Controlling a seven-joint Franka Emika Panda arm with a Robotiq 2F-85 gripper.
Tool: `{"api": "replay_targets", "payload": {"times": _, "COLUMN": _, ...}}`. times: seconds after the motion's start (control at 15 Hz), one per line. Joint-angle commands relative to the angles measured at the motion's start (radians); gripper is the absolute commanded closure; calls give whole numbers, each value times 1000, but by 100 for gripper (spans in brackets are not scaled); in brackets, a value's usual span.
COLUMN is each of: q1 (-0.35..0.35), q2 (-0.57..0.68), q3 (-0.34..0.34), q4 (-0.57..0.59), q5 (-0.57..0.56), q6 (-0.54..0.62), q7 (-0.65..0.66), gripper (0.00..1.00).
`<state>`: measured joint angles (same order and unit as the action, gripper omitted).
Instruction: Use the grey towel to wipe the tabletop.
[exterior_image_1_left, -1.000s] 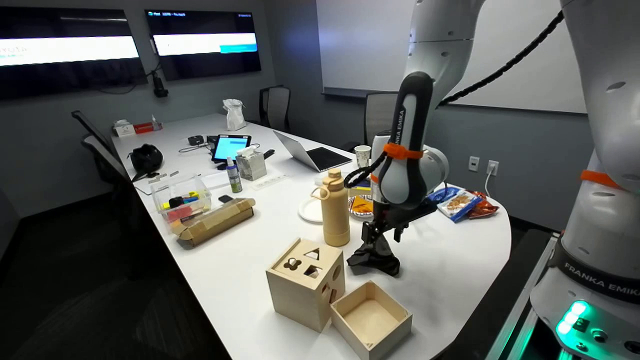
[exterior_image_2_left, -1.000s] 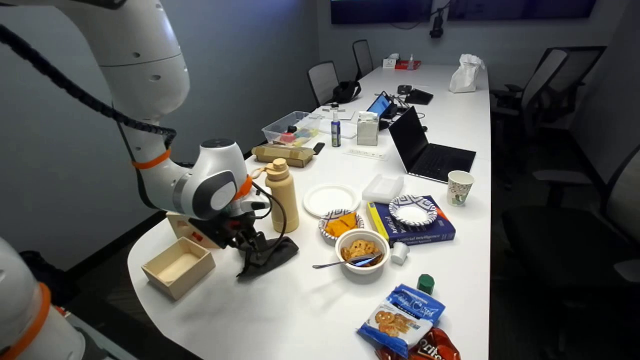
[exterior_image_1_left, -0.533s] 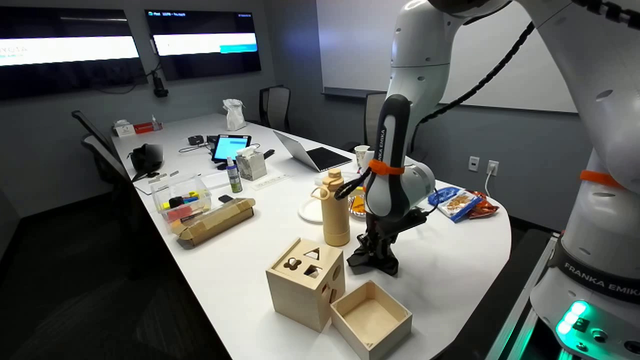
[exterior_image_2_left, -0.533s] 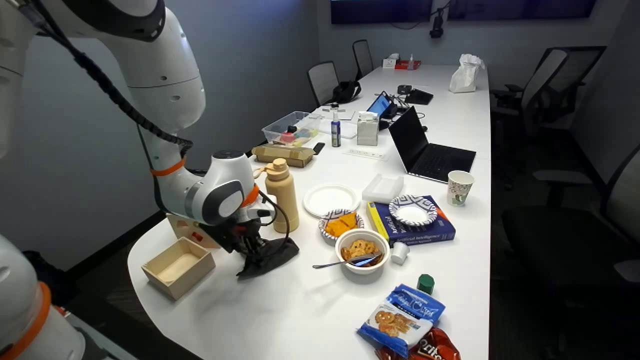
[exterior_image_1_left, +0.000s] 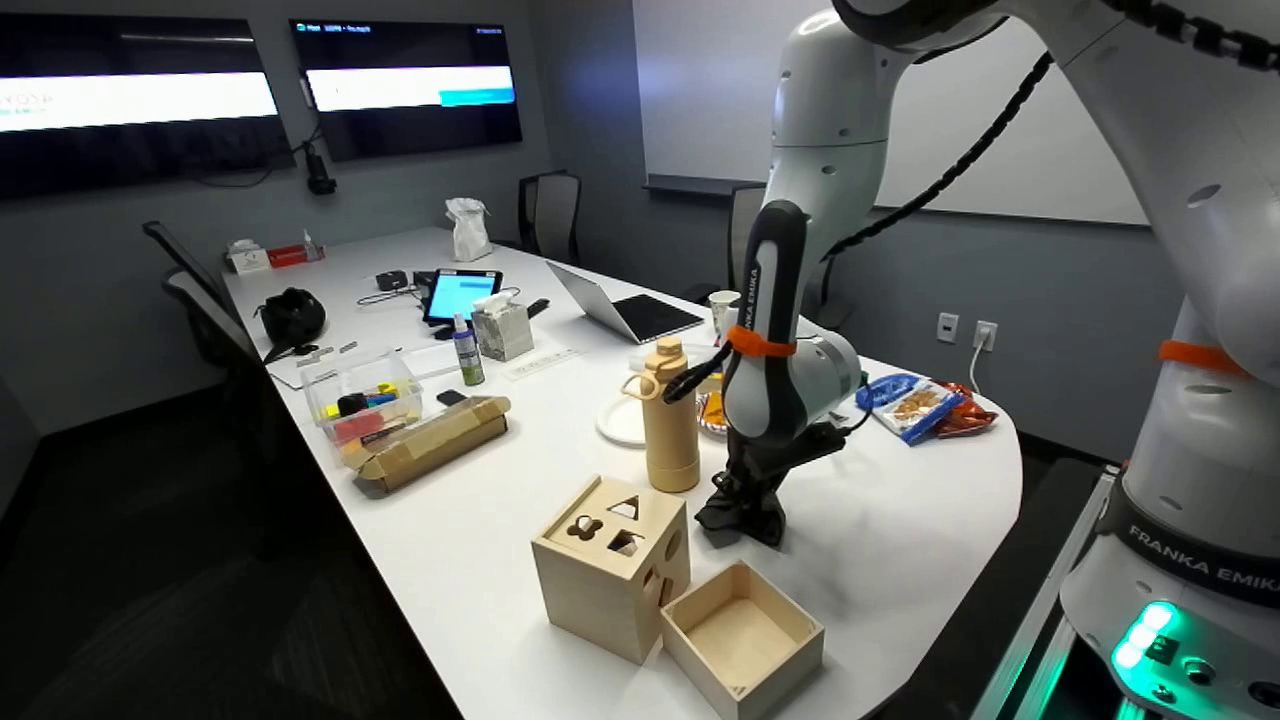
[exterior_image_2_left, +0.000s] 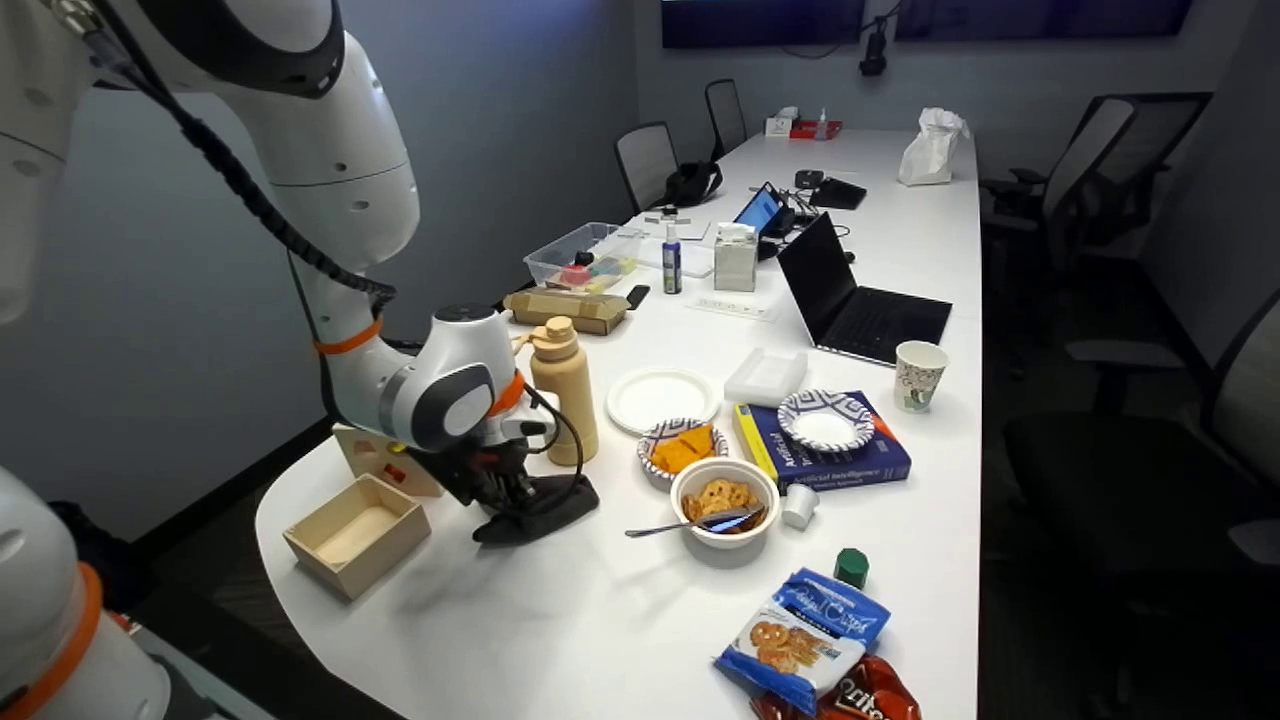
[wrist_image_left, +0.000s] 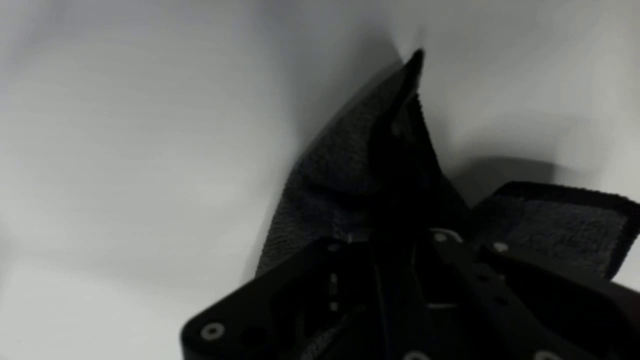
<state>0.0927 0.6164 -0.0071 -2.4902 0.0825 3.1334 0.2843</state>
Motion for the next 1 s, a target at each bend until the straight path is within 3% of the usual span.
{"api": "replay_targets", "payload": {"times": 0.0, "q1": -40, "q2": 17, "q3": 76, "q4": 28, "q5": 10, "q6": 9, "q7": -72, "gripper": 98}}
{"api": "replay_targets", "payload": {"times": 0.2, "q1": -145, "q2": 29, "q3": 201, "q4": 27, "q5": 7, "q6": -45, "q7": -137, "gripper": 99}}
{"api": "replay_targets", "payload": {"times": 0.27, "q1": -147, "q2": 29, "q3": 206, "q4": 20, "q5": 16, "q6": -67, "q7": -135, "gripper": 99}}
{"api": "replay_targets", "payload": {"times": 0.67, "q1": -46, "q2": -38, "q3": 12, "q4": -69, "q5": 105, "q6": -24, "q7": -4, "gripper": 99}}
{"api": "replay_targets", "payload": {"times": 0.93, "q1": -32, "q2": -19, "q3": -109, "q4": -54, "q5": 139, "q6": 0, "q7": 34, "gripper": 99}}
